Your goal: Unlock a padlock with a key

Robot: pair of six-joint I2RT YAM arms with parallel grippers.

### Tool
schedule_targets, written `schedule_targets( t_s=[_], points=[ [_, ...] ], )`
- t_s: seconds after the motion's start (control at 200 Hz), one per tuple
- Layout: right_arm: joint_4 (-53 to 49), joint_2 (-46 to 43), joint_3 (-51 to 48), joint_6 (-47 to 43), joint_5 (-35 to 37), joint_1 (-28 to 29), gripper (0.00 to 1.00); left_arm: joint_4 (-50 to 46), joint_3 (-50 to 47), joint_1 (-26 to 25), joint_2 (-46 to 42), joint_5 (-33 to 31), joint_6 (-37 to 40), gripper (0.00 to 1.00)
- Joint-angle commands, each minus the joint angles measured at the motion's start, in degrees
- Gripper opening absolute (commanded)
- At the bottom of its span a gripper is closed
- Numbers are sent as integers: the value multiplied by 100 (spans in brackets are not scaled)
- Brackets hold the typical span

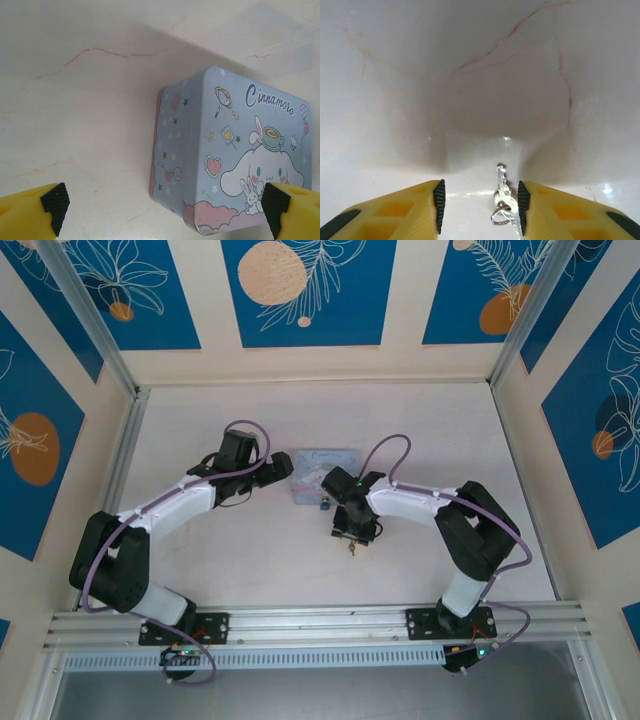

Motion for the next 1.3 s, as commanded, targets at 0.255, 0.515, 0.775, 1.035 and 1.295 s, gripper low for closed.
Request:
schedule_targets(
  t_s=[0.255,0.515,0.775,1.035,1.295],
  points=[
    [-353,-232,-75,-173,431,334,47,-50,85,-35,-95,-53,-4,100],
    [-248,33,-145,-77,497,346,43,-57,108,-36,-86,-49,-22,100],
    [-97,193,-269,-74,475,348,38,-38,108,-39,-59,-53,-42,100],
    [-1,305,-348,-89,493,349,31,-42,121,-41,-24,-44,-48,100],
    [-23,61,-422,-128,528,350,6,-30,135,-43,7,-31,-48,100]
  ],
)
